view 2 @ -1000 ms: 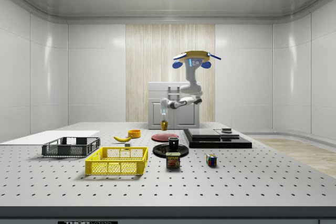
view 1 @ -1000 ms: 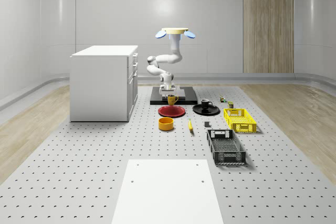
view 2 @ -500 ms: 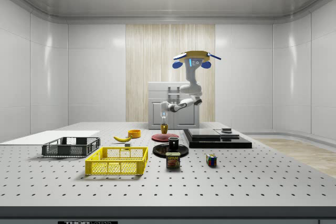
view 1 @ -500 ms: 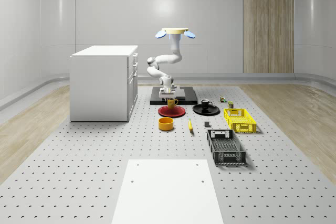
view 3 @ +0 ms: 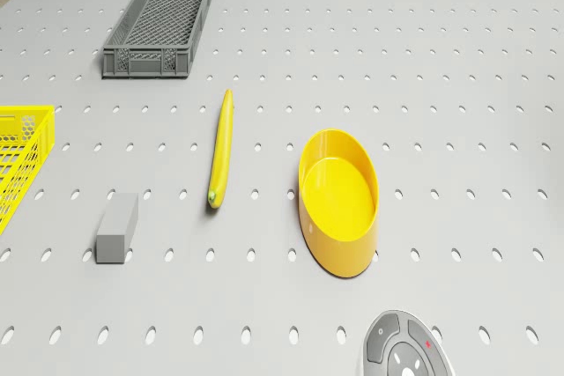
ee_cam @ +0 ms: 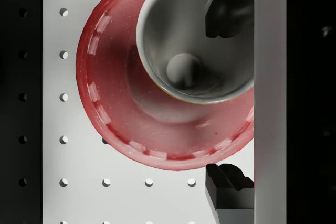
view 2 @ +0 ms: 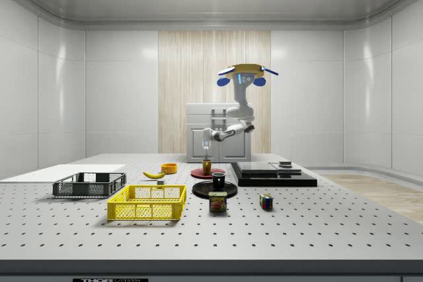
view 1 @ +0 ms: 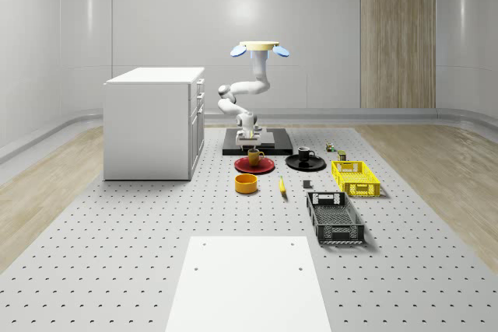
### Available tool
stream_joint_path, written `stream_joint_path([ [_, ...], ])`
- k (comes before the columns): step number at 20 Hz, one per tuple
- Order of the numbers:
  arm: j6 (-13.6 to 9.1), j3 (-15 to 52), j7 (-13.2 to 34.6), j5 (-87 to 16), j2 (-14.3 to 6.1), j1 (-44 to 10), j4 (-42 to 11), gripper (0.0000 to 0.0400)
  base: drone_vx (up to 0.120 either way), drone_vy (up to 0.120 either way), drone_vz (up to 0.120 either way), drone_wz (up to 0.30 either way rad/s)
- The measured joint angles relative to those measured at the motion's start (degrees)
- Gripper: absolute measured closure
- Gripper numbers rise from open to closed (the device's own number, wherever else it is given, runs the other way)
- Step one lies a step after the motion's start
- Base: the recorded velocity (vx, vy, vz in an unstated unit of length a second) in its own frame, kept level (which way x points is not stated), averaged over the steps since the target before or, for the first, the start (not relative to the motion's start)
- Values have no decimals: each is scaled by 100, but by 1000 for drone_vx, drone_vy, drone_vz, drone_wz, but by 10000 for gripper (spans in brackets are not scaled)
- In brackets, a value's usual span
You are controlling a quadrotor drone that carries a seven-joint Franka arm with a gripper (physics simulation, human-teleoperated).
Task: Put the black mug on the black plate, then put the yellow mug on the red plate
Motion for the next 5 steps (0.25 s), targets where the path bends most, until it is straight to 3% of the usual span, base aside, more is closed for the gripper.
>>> stream_joint_path([
  [5, -102, 150, 1, 137, -44, 61, -138, 10, 0, 0, 0, 0],
])
